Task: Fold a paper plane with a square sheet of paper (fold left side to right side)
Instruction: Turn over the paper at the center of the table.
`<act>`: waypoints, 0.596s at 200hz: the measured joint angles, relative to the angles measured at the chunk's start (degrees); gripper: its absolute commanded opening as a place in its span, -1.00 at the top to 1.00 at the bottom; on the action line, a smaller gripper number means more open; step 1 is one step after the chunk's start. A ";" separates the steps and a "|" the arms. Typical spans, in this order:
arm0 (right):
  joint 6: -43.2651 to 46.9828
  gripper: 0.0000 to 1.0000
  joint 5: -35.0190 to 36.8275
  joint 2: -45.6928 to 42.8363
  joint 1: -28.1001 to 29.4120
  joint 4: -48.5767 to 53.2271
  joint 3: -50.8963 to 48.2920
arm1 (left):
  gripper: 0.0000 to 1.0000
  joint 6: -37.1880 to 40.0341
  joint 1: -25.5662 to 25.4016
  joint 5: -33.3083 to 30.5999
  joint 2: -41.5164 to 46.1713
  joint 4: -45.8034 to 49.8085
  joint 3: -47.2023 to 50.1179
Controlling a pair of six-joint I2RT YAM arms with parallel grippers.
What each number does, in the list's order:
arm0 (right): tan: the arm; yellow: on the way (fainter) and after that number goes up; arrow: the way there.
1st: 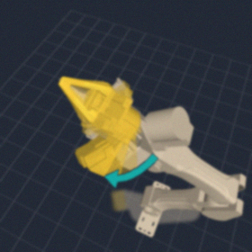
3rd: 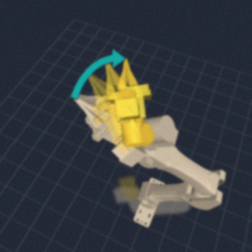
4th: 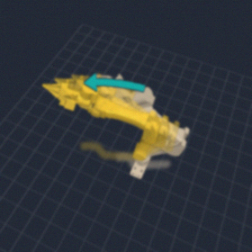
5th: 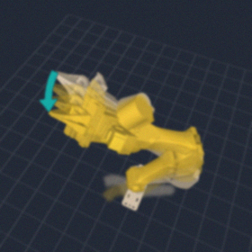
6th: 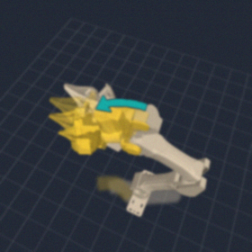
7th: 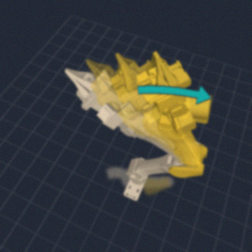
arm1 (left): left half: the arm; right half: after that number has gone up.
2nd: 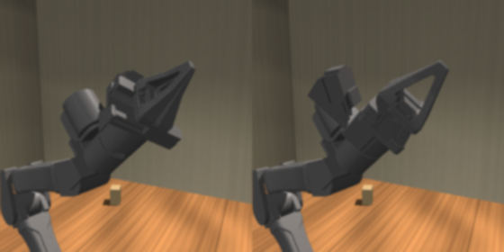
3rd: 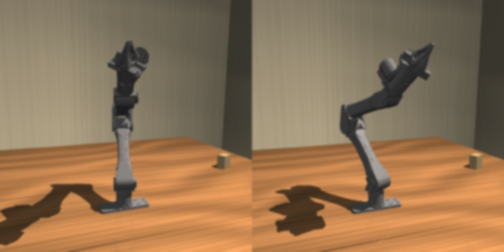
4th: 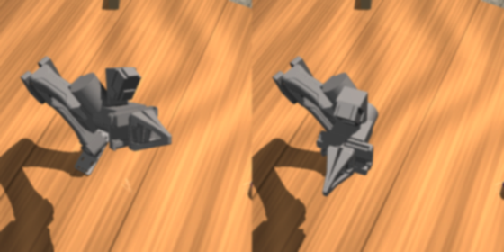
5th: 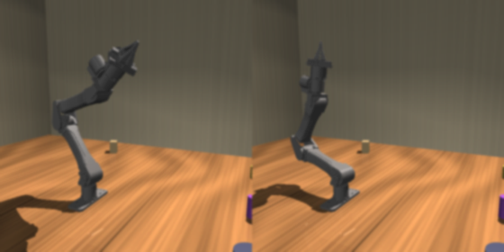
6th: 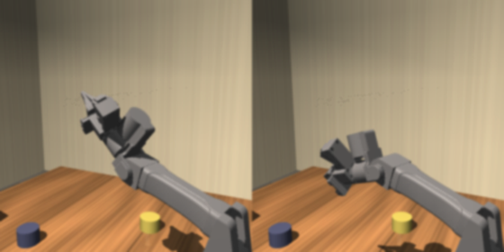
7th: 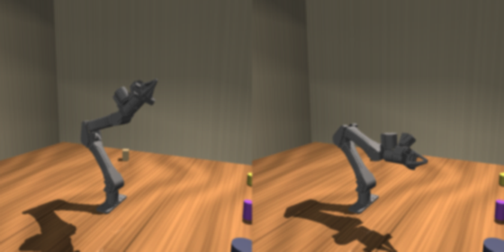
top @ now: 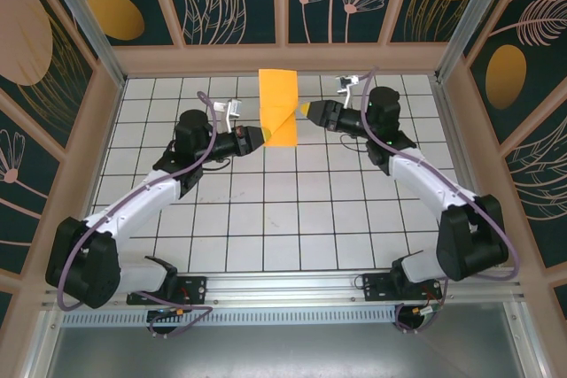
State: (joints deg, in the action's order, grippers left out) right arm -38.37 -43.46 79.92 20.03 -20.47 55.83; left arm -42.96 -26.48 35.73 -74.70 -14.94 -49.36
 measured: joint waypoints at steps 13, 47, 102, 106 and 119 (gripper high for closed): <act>4.11 -0.03 7.10 -2.10 -1.01 8.52 0.59 | 1.00 4.61 -2.45 -7.80 0.02 8.50 -3.50; 10.73 -0.04 25.64 -3.89 -3.43 25.88 1.92 | 1.00 12.33 -10.84 -30.88 -2.45 28.50 -13.53; 14.05 -0.04 39.17 -7.26 -6.95 35.39 -3.91 | 1.00 10.62 -21.53 -64.39 -22.32 59.67 -31.30; 14.10 -0.05 39.43 -7.50 -7.06 35.52 -4.24 | 1.00 10.25 -21.92 -65.77 -23.78 61.42 -32.35; 14.10 -0.05 39.65 -8.15 -7.32 35.58 -5.05 | 1.00 8.83 -22.99 -69.81 -29.05 66.73 -35.78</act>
State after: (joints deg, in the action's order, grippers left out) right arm -24.27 -3.81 71.77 12.71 15.11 50.78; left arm -34.13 -49.47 -34.09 -103.74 51.79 -85.14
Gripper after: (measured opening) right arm 0.522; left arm 0.069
